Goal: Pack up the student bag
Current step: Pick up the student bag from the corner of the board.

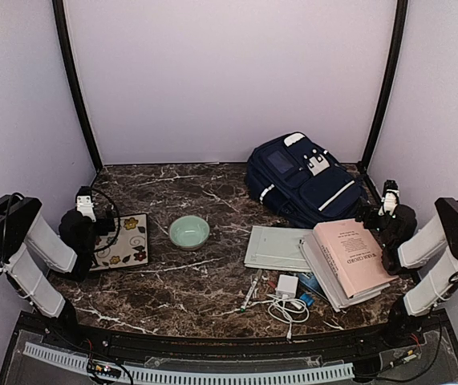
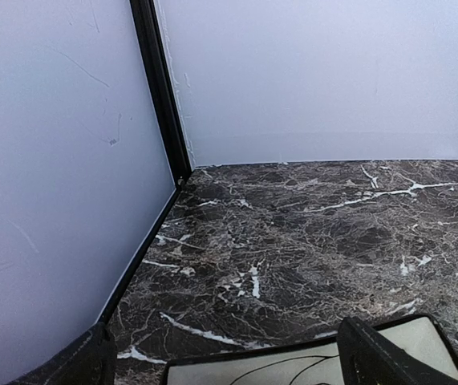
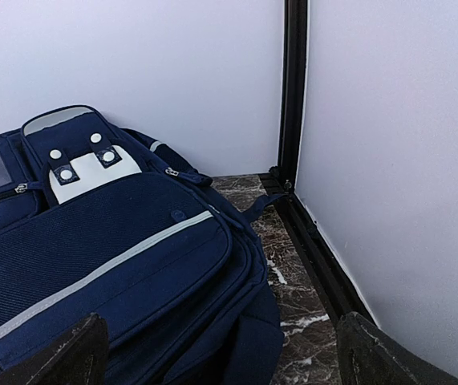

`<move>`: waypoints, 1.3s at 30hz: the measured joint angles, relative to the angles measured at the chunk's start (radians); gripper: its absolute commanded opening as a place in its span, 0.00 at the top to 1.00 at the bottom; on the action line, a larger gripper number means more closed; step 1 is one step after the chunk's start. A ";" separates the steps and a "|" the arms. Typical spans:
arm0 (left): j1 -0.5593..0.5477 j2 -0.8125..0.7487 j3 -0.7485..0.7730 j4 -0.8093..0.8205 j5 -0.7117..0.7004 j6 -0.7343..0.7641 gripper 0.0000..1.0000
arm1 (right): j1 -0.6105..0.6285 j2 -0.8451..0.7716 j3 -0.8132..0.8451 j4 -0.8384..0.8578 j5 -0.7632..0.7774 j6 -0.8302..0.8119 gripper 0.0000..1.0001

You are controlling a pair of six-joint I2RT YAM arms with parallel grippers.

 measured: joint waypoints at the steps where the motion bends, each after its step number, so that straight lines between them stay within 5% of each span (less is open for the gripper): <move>1: 0.000 0.000 0.000 0.000 0.000 0.000 0.01 | 0.000 0.000 0.000 0.000 0.000 0.000 0.00; 12: 0.005 -0.002 0.005 -0.016 0.006 -0.004 0.01 | 0.000 -0.005 0.001 -0.011 0.005 0.003 0.00; 15: -0.005 -0.052 0.008 -0.073 -0.013 -0.001 0.02 | -0.002 -0.107 0.067 -0.244 0.051 0.029 0.01; 19: -0.037 -0.245 0.147 -0.349 -0.099 -0.008 0.09 | -0.027 -0.254 0.335 -0.637 0.093 0.100 0.03; 24: -0.065 -0.472 0.492 -0.694 0.000 -0.059 0.12 | -0.074 -0.255 0.634 -1.002 0.099 0.247 0.04; 29: -0.174 -0.536 0.758 -0.998 0.202 -0.114 0.13 | -0.127 -0.127 0.701 -1.262 -0.003 0.349 0.01; 34: -0.274 -0.502 0.790 -1.241 0.403 -0.142 0.13 | -0.135 0.039 0.740 -1.401 -0.111 0.409 0.01; 37: -0.338 -0.455 0.788 -1.329 0.463 -0.130 0.13 | -0.135 0.157 0.768 -1.420 -0.214 0.437 0.15; 39: -0.364 -0.440 0.785 -1.350 0.497 -0.122 0.13 | -0.135 0.232 0.778 -1.407 -0.293 0.455 0.33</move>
